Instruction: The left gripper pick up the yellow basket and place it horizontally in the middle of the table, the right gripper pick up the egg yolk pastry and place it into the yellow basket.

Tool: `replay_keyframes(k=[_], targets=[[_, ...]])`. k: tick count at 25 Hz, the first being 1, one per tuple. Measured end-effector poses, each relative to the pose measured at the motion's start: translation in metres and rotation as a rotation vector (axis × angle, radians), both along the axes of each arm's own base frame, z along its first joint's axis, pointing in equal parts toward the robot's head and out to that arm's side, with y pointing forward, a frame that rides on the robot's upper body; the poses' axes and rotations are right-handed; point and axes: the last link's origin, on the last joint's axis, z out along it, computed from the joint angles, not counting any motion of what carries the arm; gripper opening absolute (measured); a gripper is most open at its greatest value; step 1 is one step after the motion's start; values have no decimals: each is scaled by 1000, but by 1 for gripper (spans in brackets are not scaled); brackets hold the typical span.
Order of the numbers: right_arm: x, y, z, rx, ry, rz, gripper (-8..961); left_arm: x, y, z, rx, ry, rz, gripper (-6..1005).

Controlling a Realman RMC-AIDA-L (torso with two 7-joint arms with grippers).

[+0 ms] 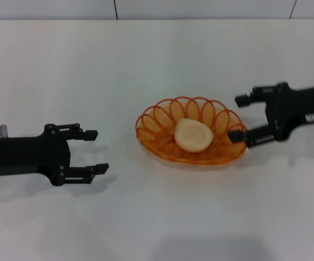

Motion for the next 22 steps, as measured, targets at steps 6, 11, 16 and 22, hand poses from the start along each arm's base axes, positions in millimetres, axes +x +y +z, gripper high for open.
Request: replay_keyframes(k=[6,11,16,22], targets=[[27,-16,-5,-9,17,25,869,8,9,2,-20,1,-7,761],[36,-24,-6,-25,45,60,869,15,16,-2,-63,20,-4,761],[43,-29,4,-14,88,64,869,17,18,-4,-84,36,-5,761],[50,-31,9,-3,79,61,869,16,19,-1,-81,40,-5,761]])
